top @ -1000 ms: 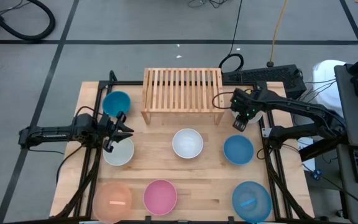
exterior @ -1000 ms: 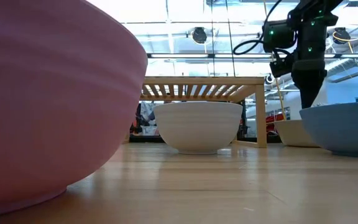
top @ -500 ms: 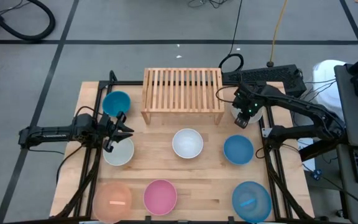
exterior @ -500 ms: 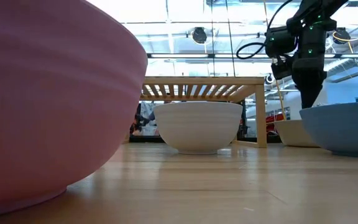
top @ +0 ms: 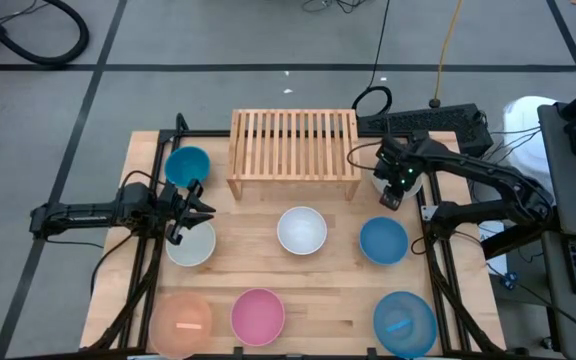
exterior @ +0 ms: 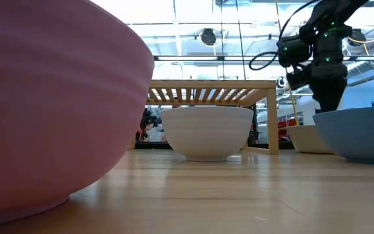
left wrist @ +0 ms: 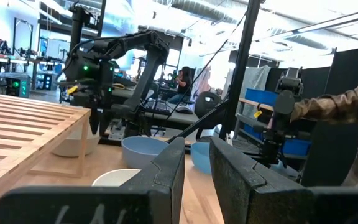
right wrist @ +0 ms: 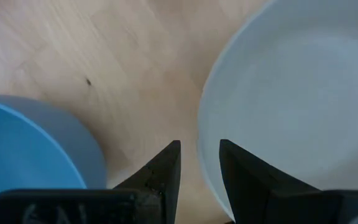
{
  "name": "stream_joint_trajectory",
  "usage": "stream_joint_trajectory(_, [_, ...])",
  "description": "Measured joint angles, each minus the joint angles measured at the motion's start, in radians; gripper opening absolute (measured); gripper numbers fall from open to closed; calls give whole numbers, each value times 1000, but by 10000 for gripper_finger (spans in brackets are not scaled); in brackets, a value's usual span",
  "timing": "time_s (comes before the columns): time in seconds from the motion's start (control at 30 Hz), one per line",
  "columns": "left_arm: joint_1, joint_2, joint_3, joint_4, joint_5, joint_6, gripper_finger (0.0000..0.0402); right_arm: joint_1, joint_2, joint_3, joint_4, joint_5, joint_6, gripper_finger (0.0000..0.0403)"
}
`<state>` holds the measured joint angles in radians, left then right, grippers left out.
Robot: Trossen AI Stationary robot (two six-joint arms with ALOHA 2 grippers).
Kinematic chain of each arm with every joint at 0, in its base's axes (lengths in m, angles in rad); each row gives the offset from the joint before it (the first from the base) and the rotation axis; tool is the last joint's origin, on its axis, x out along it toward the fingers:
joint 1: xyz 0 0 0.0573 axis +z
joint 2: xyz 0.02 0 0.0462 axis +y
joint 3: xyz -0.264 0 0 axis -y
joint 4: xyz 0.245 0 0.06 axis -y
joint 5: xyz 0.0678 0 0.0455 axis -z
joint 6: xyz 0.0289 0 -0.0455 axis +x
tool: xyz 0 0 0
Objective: Place and stack bowls onto a shelf
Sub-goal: Put the large gray bowl on the shelf
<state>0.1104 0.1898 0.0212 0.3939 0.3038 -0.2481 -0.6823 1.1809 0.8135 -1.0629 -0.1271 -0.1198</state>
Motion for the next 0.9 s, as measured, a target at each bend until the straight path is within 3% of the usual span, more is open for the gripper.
stream_joint_trajectory(0.6, [0,0,0,0,0,-27,81,-1,29,-70,108,79,-23,102])
stream_joint_trajectory(0.7, [0,0,0,0,0,-27,81,-2,42,-70,109,78,-23,78])
stream_joint_trajectory(0.83, [0,0,0,0,0,-26,81,-1,58,-66,111,88,-23,17])
stream_joint_trajectory(0.9, [0,0,0,0,0,-26,81,-1,59,-66,112,97,-24,12])
